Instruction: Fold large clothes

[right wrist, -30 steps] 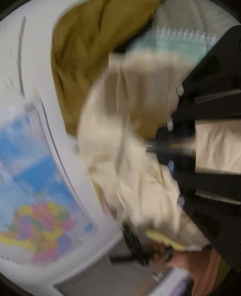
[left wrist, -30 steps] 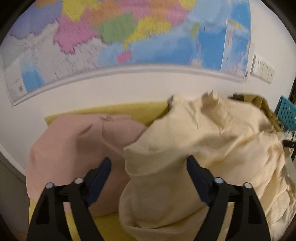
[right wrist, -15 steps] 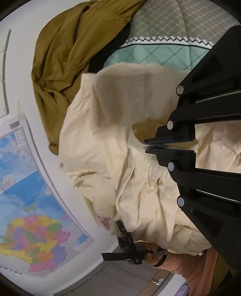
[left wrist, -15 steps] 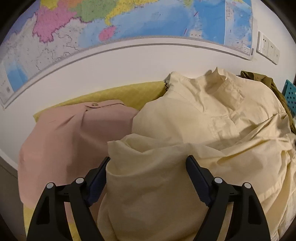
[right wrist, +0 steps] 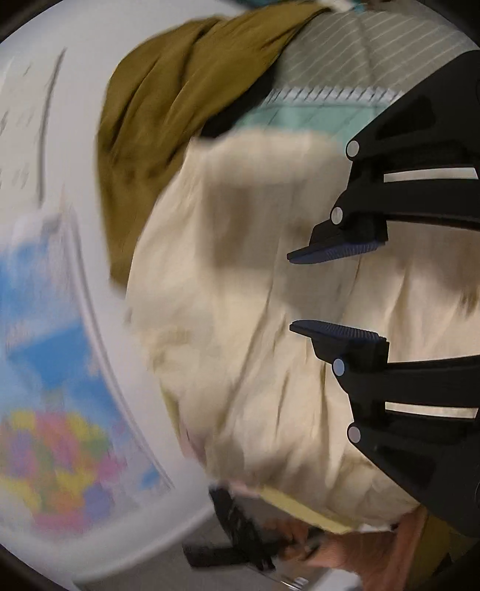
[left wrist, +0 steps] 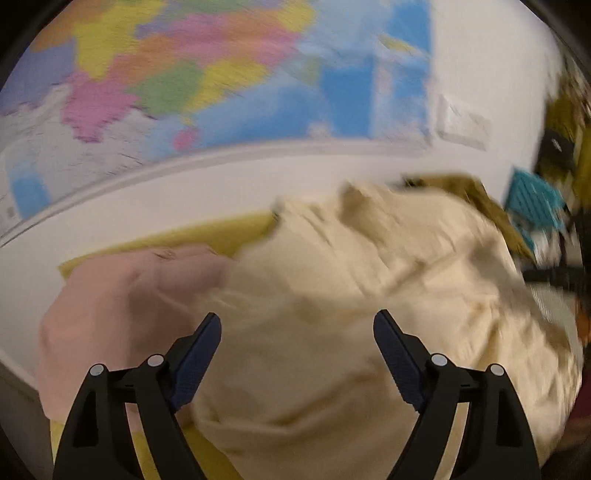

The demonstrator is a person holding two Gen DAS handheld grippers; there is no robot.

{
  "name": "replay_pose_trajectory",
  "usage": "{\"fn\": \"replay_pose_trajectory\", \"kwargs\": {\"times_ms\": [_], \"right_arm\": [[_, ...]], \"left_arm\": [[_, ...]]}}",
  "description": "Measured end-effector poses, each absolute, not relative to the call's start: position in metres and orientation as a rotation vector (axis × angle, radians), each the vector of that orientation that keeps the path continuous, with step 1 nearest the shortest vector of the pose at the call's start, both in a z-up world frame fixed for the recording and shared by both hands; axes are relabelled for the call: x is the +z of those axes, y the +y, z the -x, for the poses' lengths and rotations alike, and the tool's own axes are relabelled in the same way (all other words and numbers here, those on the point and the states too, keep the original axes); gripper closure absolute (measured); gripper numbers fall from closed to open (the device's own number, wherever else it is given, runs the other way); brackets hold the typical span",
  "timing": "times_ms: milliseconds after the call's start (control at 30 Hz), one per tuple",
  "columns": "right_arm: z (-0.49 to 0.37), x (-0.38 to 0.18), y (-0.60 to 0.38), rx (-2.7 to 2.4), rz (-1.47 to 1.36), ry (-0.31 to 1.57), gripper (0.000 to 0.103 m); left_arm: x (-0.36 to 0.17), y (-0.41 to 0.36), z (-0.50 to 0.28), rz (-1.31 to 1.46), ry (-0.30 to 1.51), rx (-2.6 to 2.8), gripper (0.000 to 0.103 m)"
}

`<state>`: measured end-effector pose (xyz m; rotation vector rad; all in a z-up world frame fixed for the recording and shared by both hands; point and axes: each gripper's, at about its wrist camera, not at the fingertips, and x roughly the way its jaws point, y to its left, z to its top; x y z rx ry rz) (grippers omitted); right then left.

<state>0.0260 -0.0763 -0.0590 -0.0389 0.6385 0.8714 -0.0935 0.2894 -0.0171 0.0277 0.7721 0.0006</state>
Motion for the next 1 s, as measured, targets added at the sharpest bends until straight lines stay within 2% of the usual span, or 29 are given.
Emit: {"fn": "replay_pose_trajectory", "kwargs": {"times_ms": [133, 200, 267, 367, 400, 433, 500, 533, 667, 733, 867, 1000], "right_arm": [[-0.025, -0.069, -0.027, 0.96, 0.151, 0.676, 0.071], [-0.038, -0.082, -0.01, 0.939, 0.191, 0.719, 0.077], [-0.056, -0.096, -0.002, 0.932, 0.173, 0.79, 0.082], [-0.067, -0.101, -0.002, 0.937, 0.139, 0.829, 0.082], [-0.065, -0.099, -0.003, 0.939, 0.137, 0.828, 0.08], [-0.061, -0.094, -0.007, 0.946, 0.133, 0.818, 0.074], [-0.051, -0.083, -0.02, 0.97, 0.103, 0.804, 0.057], [-0.045, -0.077, -0.028, 0.96, 0.097, 0.78, 0.045], [-0.022, -0.058, -0.07, 0.953, 0.048, 0.711, 0.043], [-0.014, -0.057, -0.093, 0.951, 0.008, 0.701, 0.038], [-0.005, -0.069, -0.133, 0.885, -0.056, 0.724, 0.035], [0.006, -0.093, -0.165, 0.856, -0.126, 0.754, 0.028]], "left_arm": [[-0.058, 0.274, 0.075, -0.085, 0.908, -0.006, 0.027], [-0.076, 0.275, 0.064, -0.116, 0.957, 0.022, 0.027], [-0.088, 0.277, 0.054, -0.119, 0.993, 0.026, 0.025], [-0.094, 0.282, 0.051, -0.095, 1.015, 0.027, 0.025], [-0.092, 0.281, 0.052, -0.099, 1.009, 0.031, 0.025], [-0.089, 0.281, 0.056, -0.098, 0.997, 0.039, 0.025], [-0.075, 0.285, 0.069, -0.07, 0.944, 0.034, 0.023], [-0.07, 0.286, 0.077, -0.058, 0.924, 0.029, 0.022], [-0.043, 0.295, 0.125, 0.013, 0.827, 0.002, 0.02], [-0.038, 0.299, 0.143, 0.046, 0.813, 0.004, 0.019], [-0.044, 0.303, 0.184, 0.078, 0.818, 0.04, 0.018], [-0.056, 0.309, 0.218, 0.139, 0.832, 0.05, 0.012]]}}
